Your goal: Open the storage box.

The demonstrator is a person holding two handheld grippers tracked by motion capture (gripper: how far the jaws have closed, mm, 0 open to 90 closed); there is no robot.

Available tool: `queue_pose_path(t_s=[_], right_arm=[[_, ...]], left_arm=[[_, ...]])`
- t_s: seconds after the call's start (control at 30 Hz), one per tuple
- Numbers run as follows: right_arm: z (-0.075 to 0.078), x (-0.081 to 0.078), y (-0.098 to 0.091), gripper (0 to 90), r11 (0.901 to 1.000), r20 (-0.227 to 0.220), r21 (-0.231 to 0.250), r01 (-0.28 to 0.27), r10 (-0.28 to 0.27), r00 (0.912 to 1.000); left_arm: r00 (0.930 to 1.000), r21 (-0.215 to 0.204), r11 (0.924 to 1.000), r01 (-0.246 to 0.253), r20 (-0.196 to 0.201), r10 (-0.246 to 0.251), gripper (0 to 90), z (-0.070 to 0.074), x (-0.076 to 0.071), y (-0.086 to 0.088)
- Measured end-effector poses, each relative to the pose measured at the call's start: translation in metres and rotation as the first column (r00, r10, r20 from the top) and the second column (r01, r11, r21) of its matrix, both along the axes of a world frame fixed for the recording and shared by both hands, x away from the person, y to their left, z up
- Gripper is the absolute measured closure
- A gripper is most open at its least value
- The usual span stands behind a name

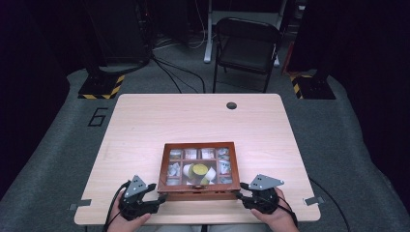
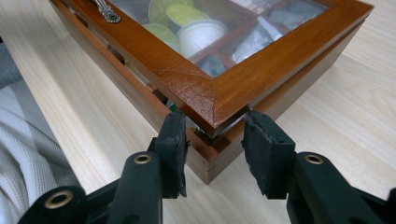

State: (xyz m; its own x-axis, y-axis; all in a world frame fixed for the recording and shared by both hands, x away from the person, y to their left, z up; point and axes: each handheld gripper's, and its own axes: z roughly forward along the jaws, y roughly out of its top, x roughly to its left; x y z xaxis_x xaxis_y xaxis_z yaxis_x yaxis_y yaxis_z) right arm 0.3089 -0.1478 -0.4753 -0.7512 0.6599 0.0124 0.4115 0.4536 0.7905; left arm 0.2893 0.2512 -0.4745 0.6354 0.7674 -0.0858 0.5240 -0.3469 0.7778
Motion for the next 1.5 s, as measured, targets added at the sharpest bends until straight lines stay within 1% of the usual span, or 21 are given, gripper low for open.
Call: queue_pose_path(t_s=[0.07,0.13,0.17,0.3,0.37,0.4,0.57,0.67,0.77,0.8,0.83,0.9,0.93,1.07,1.17,1.23,1.33,1.4,1.43,1.47,1.5], right_arm=[[0.001,0.0,0.0,59.6,0.9999,0.002,0.015,0.006,-0.006,1.0],[0.002,0.0,0.0,59.2,0.9998,0.01,0.02,0.007,-0.007,0.9999],[0.002,0.0,0.0,59.0,0.9998,0.013,0.021,0.008,-0.008,0.9999],[0.003,0.0,0.001,58.1,0.9998,0.018,0.018,0.013,-0.013,0.9997],[0.003,0.001,0.001,57.9,0.9995,0.023,0.028,0.014,-0.015,0.9996],[0.003,0.001,0.0,57.9,0.9994,0.025,0.033,0.014,-0.015,0.9996],[0.005,0.001,0.0,57.9,0.9987,0.027,0.046,0.024,-0.025,0.9993],[0.005,0.001,0.0,57.1,0.9985,0.029,0.049,0.026,-0.027,0.9992],[0.005,0.002,0.0,56.3,0.9983,0.027,0.055,0.021,-0.022,0.9994],[0.005,0.003,-0.001,55.1,0.9983,0.029,0.055,0.02,-0.022,0.9993],[0.005,0.003,-0.001,53.5,0.9983,0.027,0.051,0.027,-0.028,0.9992],[0.006,0.004,-0.001,51.7,0.9981,0.037,0.058,0.022,-0.024,0.999],[0.006,0.005,-0.001,50.8,0.998,0.036,0.06,0.02,-0.022,0.9991],[0.007,0.008,-0.001,48.3,0.9967,0.03,0.077,0.026,-0.029,0.9991],[0.009,0.01,-0.001,45.5,0.9962,0.032,0.08,0.033,-0.035,0.9989],[0.011,0.011,0.0,43.5,0.9956,0.033,0.087,0.035,-0.038,0.9987],[0.016,0.012,-0.001,42.0,0.9943,0.039,0.097,0.043,-0.047,0.9981],[0.021,0.014,-0.001,41.4,0.9906,0.034,0.125,0.054,-0.059,0.9977],[0.023,0.015,-0.001,41.2,0.9886,0.037,0.142,0.049,-0.055,0.9978],[0.026,0.016,-0.002,41.1,0.9872,0.032,0.151,0.051,-0.057,0.9979],[0.028,0.017,-0.002,41.1,0.9865,0.038,0.156,0.051,-0.057,0.9977]], left_arm=[[1.0,0.008,1.0,-0.001,0.0,0.001,38.6,0.0,0.003,-0.002],[0.9998,0.003,0.9999,-0.016,0.012,0.016,38.2,-0.001,0.006,-0.006],[0.9998,-0.002,0.9999,-0.016,0.008,0.016,37.6,-0.001,0.007,-0.008],[0.9998,0.02,0.9997,-0.011,0.018,0.011,31.6,-0.003,0.011,-0.016],[0.9999,0.019,0.9998,-0.008,0.013,0.008,28.7,-0.003,0.012,-0.018],[0.9995,0.015,0.9997,-0.02,0.026,0.02,27.7,-0.004,0.013,-0.02],[0.9993,0.007,0.9995,-0.03,0.023,0.029,24.5,-0.005,0.018,-0.024],[0.9993,0.004,0.9995,-0.03,0.022,0.03,23.8,-0.004,0.021,-0.023],[0.9988,0.004,0.9994,-0.035,0.034,0.035,22.2,-0.003,0.021,-0.023],[0.9986,0.001,0.9993,-0.037,0.038,0.037,22.2,-0.003,0.021,-0.024],[0.9987,0.011,0.9994,-0.033,0.038,0.033,22.1,-0.001,0.021,-0.024],[0.9984,0.003,0.9992,-0.041,0.039,0.041,22.0,0.0,0.021,-0.024],[0.9987,0.006,0.9994,-0.034,0.039,0.034,21.9,0.001,0.022,-0.023],[0.9981,-0.003,0.9988,-0.048,0.038,0.048,21.6,0.004,0.022,-0.024],[0.9978,0.002,0.9985,-0.055,0.038,0.055,21.6,0.007,0.022,-0.023],[0.9968,-0.004,0.9977,-0.067,0.043,0.067,21.6,0.01,0.022,-0.023],[0.996,-0.039,0.9957,-0.084,0.029,0.085,21.5,0.017,0.023,-0.022],[0.9954,-0.059,0.994,-0.092,0.02,0.093,21.5,0.022,0.026,-0.02],[0.9947,-0.08,0.9918,-0.1,0.016,0.101,21.4,0.024,0.027,-0.02],[0.9944,-0.081,0.9915,-0.102,0.02,0.104,21.4,0.027,0.029,-0.02],[0.9933,-0.082,0.9909,-0.106,0.035,0.11,21.2,0.028,0.031,-0.019]])
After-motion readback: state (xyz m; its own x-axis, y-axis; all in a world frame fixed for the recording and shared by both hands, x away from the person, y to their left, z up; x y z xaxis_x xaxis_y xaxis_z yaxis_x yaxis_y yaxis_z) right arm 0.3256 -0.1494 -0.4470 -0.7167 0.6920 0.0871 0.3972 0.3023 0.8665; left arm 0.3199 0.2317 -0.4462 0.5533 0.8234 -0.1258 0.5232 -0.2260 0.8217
